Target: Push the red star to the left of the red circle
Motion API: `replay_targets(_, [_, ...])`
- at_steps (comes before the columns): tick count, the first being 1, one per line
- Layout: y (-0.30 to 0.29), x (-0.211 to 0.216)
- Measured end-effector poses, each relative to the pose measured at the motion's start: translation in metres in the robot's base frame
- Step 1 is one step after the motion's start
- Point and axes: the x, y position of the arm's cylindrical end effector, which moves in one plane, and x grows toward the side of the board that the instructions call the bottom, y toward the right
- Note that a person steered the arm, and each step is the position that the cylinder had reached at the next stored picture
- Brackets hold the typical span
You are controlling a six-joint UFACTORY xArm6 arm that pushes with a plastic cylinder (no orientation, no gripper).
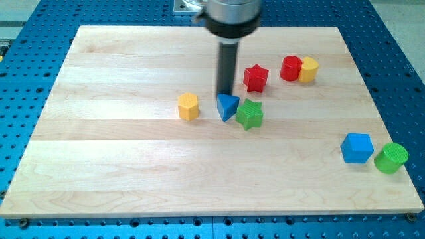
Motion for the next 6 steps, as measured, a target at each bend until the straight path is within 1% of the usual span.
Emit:
replay_targets(1, [0.017,-0.005])
replay_targets(3, [0.099,-0.005])
replay_targets(4, [0.106,-0.005])
replay_targets(5, [0.096,-0.006])
replay_targets(6, [0.072,-0.009])
